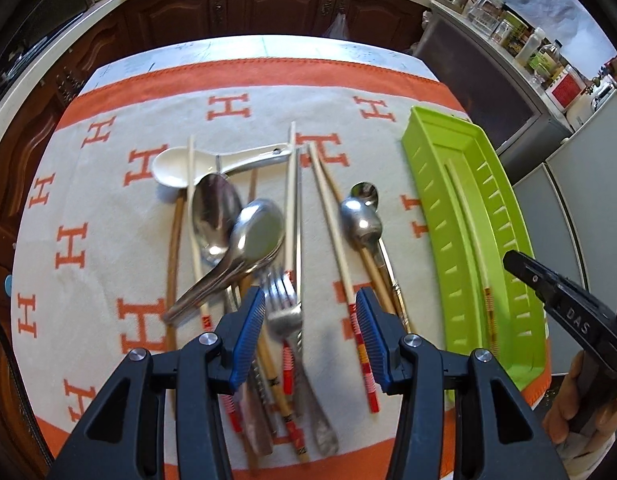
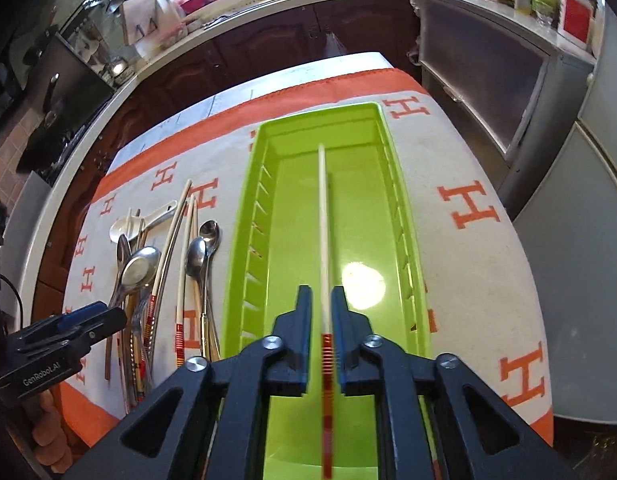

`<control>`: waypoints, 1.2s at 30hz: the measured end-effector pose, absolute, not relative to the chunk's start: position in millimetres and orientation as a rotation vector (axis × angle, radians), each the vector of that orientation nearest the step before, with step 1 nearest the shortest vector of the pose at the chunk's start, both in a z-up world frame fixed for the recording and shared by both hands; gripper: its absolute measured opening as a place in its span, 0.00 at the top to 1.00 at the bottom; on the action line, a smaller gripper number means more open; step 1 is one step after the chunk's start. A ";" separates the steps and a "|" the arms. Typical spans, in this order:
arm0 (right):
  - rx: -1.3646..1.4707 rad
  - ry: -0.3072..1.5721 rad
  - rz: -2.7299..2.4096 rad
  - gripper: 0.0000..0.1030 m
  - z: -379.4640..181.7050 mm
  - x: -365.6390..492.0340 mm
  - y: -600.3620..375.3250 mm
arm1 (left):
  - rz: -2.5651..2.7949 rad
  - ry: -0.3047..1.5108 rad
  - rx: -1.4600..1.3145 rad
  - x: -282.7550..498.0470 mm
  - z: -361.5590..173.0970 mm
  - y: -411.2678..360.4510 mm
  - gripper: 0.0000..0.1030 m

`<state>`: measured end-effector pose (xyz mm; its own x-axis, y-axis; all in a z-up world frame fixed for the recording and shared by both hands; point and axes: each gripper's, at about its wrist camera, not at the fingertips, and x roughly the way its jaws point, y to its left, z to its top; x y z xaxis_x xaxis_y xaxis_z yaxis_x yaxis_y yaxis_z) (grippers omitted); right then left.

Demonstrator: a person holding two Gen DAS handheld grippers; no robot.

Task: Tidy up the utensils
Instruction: 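Carry the chopstick into the green tray and open the right tool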

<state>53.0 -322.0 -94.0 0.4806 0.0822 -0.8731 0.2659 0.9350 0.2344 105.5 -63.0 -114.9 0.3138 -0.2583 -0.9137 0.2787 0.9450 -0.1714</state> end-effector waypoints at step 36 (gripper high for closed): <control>0.409 0.954 -0.090 0.76 -79.0 24.1 -320.9 | -0.309 1.142 -0.056 97.8 -139.7 -89.0 0.97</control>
